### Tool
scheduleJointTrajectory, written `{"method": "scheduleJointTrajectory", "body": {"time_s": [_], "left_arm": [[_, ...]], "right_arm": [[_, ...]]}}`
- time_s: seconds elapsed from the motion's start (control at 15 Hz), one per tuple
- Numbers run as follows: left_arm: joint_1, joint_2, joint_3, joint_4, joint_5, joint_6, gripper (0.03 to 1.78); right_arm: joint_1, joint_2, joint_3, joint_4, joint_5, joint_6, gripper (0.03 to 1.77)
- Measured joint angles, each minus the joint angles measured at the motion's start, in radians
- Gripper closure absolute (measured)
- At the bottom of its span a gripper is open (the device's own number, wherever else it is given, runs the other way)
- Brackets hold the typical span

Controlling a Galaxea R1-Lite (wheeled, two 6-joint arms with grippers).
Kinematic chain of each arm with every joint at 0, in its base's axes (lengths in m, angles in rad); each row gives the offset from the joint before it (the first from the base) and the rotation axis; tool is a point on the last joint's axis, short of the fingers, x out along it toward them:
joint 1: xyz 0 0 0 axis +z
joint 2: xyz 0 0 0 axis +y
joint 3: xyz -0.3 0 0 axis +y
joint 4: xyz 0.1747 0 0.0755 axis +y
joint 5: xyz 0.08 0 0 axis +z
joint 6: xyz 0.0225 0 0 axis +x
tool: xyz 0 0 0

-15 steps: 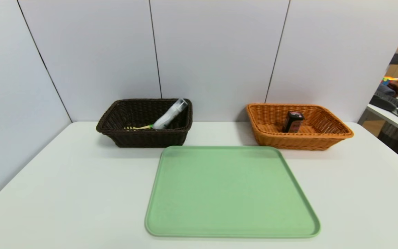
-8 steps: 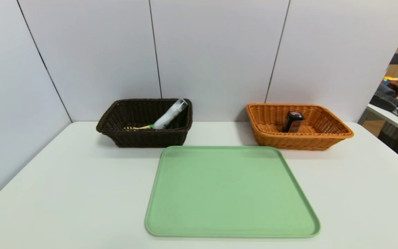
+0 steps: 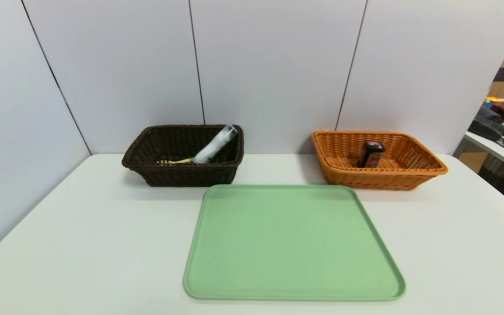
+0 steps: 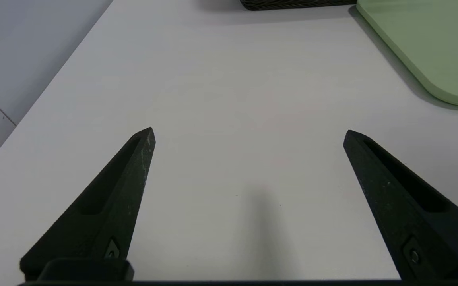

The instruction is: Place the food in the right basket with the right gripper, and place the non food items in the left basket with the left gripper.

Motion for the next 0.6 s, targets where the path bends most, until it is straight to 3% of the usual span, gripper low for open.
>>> {"method": "scheduleJointTrajectory", "body": {"time_s": [0.4,0.6], "left_arm": [[0.000,0.000,0.000,0.000,0.000,-0.001,0.12],[0.000,0.000,0.000,0.000,0.001,0.000,0.12]], "right_arm": [[0.000,0.000,-0.003,0.004,0.000,0.000,0.10],[0.000,0.000,0.000,-0.001,-0.016,0.040,0.10]]}}
